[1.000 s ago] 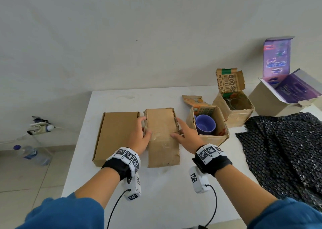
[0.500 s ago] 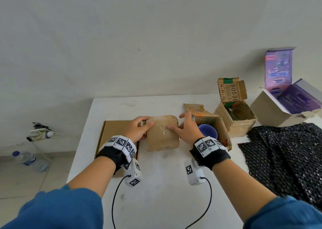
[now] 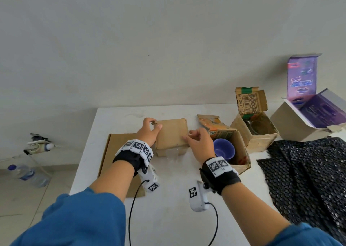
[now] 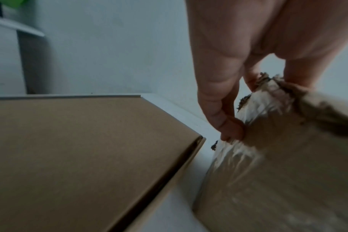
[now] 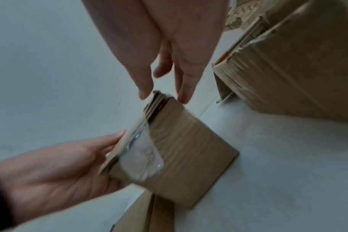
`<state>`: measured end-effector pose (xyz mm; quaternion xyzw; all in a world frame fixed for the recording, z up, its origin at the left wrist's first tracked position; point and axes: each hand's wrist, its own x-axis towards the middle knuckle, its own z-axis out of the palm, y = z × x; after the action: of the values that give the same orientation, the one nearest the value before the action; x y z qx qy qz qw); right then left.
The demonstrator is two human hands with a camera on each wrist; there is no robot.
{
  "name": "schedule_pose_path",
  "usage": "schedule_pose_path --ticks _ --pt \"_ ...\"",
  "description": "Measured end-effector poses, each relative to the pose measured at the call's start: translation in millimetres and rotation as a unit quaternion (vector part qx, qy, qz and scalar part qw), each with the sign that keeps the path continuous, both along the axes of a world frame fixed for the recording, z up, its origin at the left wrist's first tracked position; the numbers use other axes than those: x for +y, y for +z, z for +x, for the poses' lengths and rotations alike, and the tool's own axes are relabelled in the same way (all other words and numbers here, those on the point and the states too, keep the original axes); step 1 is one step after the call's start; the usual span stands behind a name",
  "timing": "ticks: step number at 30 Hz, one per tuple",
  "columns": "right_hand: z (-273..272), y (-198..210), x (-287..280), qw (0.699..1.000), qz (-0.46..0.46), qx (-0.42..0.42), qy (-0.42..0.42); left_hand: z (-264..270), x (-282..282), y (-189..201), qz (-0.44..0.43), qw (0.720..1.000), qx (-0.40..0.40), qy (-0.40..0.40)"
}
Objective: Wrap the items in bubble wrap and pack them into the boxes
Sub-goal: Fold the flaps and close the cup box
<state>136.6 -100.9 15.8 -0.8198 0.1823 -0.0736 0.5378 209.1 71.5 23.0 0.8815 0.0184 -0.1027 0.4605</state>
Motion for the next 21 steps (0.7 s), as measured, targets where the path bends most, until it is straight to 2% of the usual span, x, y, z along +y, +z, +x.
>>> schedule_pose_path --ticks 3,5,8,14,17,21 --pt "-19.2 -8.2 10.8 0.998 -0.023 0.022 -0.048 7.5 -2.0 0.3 0.007 1.0 0.015 0.003" --pt "-24.6 -16.3 20.0 0.997 -0.035 0.073 0.006 9.1 -3.7 -0.3 0.005 1.0 0.018 0.014" --pt "-17.6 -18.5 26.7 0.996 0.03 0.066 0.048 11.4 -5.0 -1.1 0.007 0.999 0.026 0.021" --pt "4.1 -22.1 26.9 0.973 0.199 0.119 0.01 14.3 -3.9 -2.5 0.009 0.999 0.033 0.014" --pt "4.2 -26.2 27.5 0.975 0.2 0.096 0.026 16.1 -1.7 -4.4 -0.001 0.999 0.049 0.003" --pt "1.1 -28.0 26.4 0.983 0.162 0.068 0.047 15.9 2.1 -8.1 -0.057 0.994 0.092 0.001"
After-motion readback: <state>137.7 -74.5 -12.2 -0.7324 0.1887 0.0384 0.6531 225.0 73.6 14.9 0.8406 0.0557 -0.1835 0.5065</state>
